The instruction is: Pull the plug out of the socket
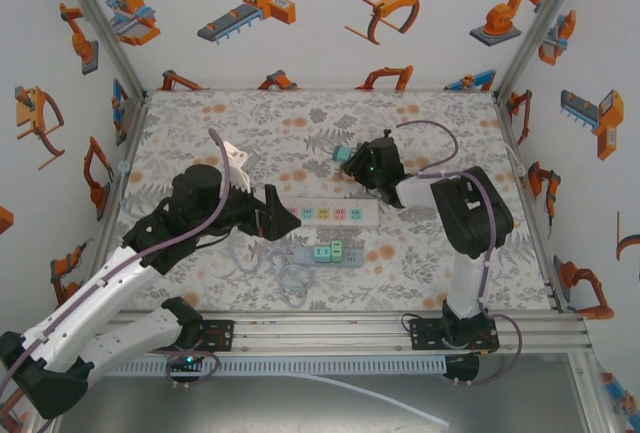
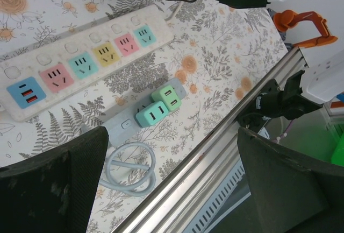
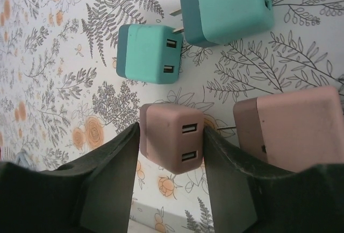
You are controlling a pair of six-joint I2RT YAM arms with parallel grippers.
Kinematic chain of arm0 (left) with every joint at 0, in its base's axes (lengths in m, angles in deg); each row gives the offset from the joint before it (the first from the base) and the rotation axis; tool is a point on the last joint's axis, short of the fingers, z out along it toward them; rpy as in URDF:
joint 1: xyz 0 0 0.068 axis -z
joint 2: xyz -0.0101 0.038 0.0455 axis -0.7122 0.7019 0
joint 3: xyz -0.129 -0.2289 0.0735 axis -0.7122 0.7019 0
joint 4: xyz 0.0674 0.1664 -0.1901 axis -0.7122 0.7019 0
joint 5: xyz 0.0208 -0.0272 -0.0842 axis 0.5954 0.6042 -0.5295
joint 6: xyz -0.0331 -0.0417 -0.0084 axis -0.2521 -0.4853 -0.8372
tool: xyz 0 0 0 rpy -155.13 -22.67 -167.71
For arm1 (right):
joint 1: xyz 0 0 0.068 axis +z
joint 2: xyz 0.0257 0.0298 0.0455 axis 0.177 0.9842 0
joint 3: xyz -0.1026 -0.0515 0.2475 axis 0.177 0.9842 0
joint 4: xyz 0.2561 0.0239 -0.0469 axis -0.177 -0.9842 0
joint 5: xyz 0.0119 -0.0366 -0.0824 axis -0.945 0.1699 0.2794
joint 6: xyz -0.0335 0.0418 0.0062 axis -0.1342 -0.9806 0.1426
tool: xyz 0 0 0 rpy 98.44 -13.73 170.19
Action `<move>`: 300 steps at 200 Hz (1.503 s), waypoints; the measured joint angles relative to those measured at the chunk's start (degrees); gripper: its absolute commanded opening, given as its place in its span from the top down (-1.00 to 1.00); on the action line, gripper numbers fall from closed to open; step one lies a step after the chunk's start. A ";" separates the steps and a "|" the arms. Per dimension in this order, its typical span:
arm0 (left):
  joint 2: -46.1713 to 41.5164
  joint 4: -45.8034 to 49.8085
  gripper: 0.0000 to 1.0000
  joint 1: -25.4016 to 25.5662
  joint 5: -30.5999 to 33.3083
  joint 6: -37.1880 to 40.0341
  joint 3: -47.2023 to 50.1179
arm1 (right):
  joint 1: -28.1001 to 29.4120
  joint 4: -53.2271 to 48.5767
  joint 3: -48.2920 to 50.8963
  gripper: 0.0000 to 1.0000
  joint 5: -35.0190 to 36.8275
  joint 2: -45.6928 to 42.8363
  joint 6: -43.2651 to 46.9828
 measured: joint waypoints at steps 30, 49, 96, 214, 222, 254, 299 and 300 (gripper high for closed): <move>0.46 0.00 -0.94 0.00 0.50 -0.15 0.09 | 0.00 -0.22 1.77 -0.01 1.22 -1.68 0.07; 1.36 0.07 -0.94 0.00 0.50 -0.17 0.09 | 0.00 -0.63 2.97 -0.01 1.84 -3.39 0.33; 2.16 0.24 -0.94 0.00 0.87 -0.20 0.42 | 0.00 -3.45 4.07 -0.01 3.65 -10.97 2.08; 8.98 4.35 -0.94 0.00 13.64 -0.57 1.27 | 13.20 -45.77 -3.19 0.02 11.67 -35.58 5.55; 9.60 4.55 -0.94 -0.04 14.47 -0.57 1.33 | 15.47 -49.03 -3.96 0.02 12.55 -35.76 4.39; 12.00 4.70 -0.94 -0.15 16.28 -0.50 1.81 | 23.39 -60.76 -6.14 0.01 15.28 -35.28 -2.10; 14.43 4.48 -0.94 -0.15 16.52 -0.20 4.57 | 29.38 -67.32 -8.09 -0.02 16.11 -31.08 -6.73; 14.47 4.46 -0.94 -0.15 16.50 -0.15 4.68 | 29.42 -67.34 -8.09 -0.02 16.13 -30.99 -6.78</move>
